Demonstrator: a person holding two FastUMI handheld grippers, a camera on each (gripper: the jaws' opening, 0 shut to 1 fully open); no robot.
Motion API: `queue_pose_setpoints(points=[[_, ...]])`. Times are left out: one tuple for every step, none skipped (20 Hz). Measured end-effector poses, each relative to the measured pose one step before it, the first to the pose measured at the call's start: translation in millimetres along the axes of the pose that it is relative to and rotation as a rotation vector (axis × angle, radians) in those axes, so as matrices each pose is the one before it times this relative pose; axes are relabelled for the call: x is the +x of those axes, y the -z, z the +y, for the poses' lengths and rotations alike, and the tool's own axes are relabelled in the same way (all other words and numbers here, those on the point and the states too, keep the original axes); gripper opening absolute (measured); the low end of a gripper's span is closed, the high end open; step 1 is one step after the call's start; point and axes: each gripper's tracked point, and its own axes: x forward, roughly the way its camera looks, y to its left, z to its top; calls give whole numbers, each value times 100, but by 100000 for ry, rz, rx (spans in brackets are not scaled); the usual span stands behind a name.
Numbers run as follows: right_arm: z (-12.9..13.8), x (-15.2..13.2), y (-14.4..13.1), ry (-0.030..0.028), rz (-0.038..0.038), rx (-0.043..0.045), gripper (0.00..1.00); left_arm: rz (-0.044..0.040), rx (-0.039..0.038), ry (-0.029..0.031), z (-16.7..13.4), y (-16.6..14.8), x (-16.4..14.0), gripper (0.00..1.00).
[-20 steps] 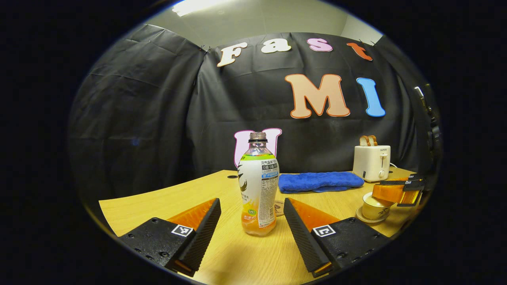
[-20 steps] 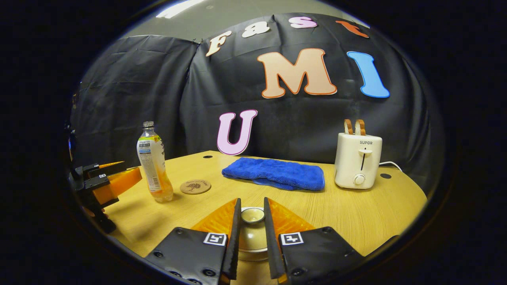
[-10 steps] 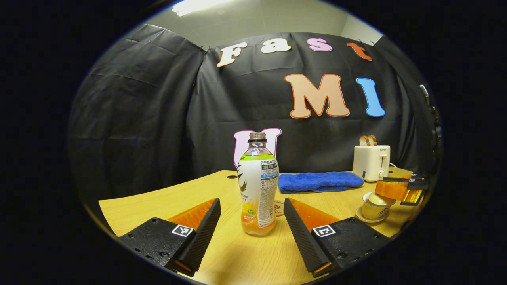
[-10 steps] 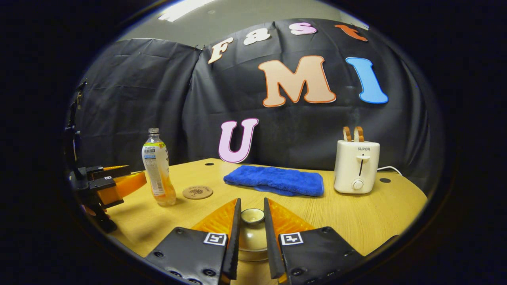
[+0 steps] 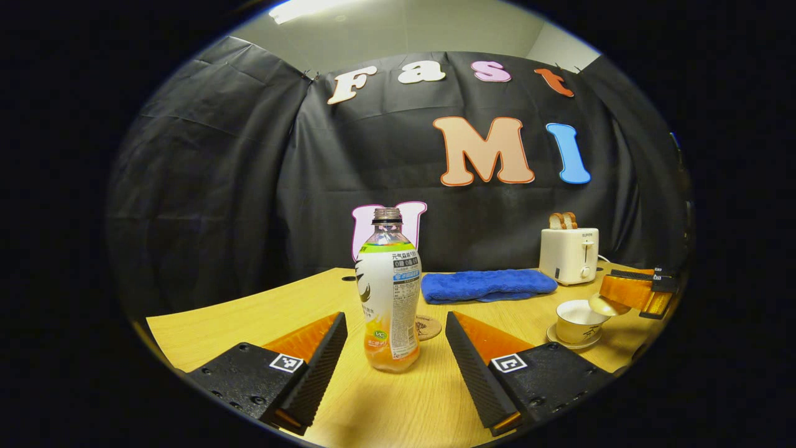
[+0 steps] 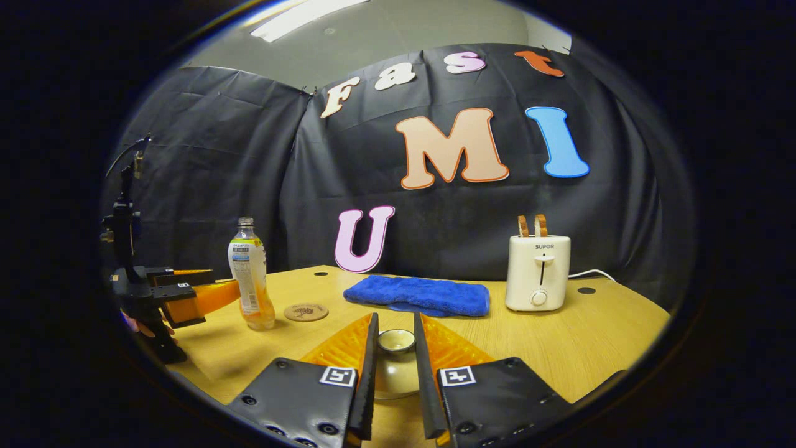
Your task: Open the teacup lid with one hand, grasp the water bottle and pour water into the teacup with the other hand; after pouring, place the water bottle on the coaster and then close the teacup lid.
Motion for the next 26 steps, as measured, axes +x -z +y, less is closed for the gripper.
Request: queue_pose_setpoints(points=[[-312, -397, 20, 1361, -7, -87, 35, 88, 103, -158, 143, 28, 59, 92], [-466, -335, -31, 1599, -125, -28, 34, 107, 32, -111, 108, 16, 155, 92], [-478, -258, -4, 1941, -66, -131, 34, 74, 48, 323, -95, 103, 171, 92], [-524, -305, -41, 1969, -124, -52, 34, 45, 10, 467, -144, -16, 213, 93], [-350, -302, -12, 1466, -25, -60, 35, -19, 65, 317, 56, -5, 207, 93], [-306, -257, -92, 1023, -83, -50, 34, 112, 74, 452, -7, -15, 271, 94], [-268, -210, 20, 1012, -37, -35, 35, 410, 6, 313, -13, 204, 391, 93], [-300, -222, -72, 875, -83, -22, 34, 577, 15, 4, 126, 46, 260, 93], [-128, -125, 34, 566, -7, -20, 34, 165, 9, 53, 76, 35, 381, 93], [-94, -92, -17, 95, -19, -2, 34, 337, 227, 574, -55, 15, 383, 93], [30, -140, 17, -78, 7, -19, 34, 752, 131, 823, -180, 144, 347, 93], [-30, -86, -53, -20, 23, -2, 35, 944, 216, 698, -72, 120, 357, 93], [-148, -4, 47, 282, -37, -24, 35, 590, 32, -65, 221, 212, 278, 93], [-129, -100, -69, 525, -28, -16, 35, -1, -154, -316, 235, -64, 294, 93], [-126, -33, 51, 501, -24, -20, 35, -16, -132, 17, 15, -122, 269, 93], [-73, -2, -8, 284, -7, -13, 34, 727, -69, 327, -32, 124, 389, 93], [-58, -50, 21, 200, 3, -34, 35, 1448, 23, 811, -144, 388, 364, 93], [-52, -8, -52, 26, 31, 12, 34, 1858, 97, 966, -132, 262, 296, 93], [47, -81, -4, -85, 1, -27, 34, 2028, 37, 833, -244, 421, 236, 93], [-28, -26, -25, 47, -1, 36, 35, 1587, 91, 827, -56, 159, 243, 93], [-101, -9, 48, 180, -13, -14, 34, 1292, 51, 463, -8, 149, 134, 93], [-84, -83, -33, 185, -23, 0, 34, 1260, 237, 279, 46, 135, 299, 93], [33, -37, 3, 56, -5, -1, 34, 1157, 160, 178, 28, 196, 113, 93], [14, -30, -8, -22, 11, -2, 34, 726, 22, 205, -18, 130, 242, 88], [44, 6, 29, -14, 9, -5, 35, 894, 5, 97, 92, 113, 228, 83], [-71, 73, -30, -7, 3, 11, 35, 1195, 1, 375, 24, 169, 187, 77]])
